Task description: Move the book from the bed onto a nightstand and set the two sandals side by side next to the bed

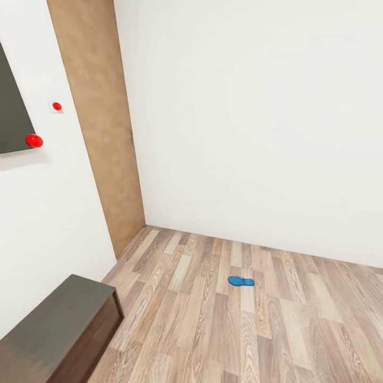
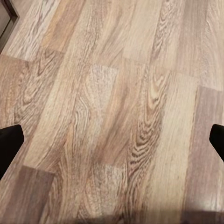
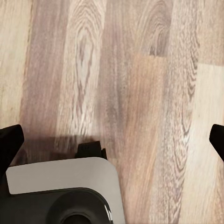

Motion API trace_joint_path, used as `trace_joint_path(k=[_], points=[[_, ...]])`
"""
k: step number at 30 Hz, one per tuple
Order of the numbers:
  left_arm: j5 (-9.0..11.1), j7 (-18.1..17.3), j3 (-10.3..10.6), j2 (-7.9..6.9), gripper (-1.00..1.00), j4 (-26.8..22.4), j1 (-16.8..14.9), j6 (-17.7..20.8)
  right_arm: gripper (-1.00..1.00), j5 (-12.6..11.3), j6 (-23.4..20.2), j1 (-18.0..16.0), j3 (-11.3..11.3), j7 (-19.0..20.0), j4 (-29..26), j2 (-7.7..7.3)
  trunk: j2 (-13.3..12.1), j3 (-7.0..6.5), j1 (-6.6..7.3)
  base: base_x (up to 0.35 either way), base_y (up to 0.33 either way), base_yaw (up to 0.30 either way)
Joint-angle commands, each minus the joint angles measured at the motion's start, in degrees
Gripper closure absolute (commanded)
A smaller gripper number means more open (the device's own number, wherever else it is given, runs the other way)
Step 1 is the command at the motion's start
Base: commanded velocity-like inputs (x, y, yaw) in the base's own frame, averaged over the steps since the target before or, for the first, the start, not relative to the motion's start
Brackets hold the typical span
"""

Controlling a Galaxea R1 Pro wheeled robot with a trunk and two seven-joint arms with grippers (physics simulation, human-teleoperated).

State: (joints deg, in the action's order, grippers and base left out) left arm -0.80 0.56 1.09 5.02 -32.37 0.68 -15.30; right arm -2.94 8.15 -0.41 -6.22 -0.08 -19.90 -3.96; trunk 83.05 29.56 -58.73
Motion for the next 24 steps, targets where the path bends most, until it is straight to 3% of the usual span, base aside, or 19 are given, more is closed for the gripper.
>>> trace_joint_path(k=[1,9,24], points=[[-0.08,0.06,0.05,-0.01,-1.00,-0.06,0.02,-0.08,-1.00,-0.31,0.20,-0.03,-0.02,-0.01,0.04,0.00,0.02,0.04,0.00,0.002,0.000,0.000],[-0.08,0.06,0.05,-0.01,-1.00,-0.06,0.01,-0.08,-1.00,-0.31,0.20,-0.03,-0.02,-0.01,0.04,0.00,0.02,0.04,0.00,0.024,0.000,0.000],[-0.08,0.06,0.08,-0.01,-1.00,-0.06,0.02,-0.08,-1.00,-0.23,0.20,-0.03,-0.02,-0.01,0.04,0.00,0.02,0.04,0.00,0.311,0.000,0.000]])
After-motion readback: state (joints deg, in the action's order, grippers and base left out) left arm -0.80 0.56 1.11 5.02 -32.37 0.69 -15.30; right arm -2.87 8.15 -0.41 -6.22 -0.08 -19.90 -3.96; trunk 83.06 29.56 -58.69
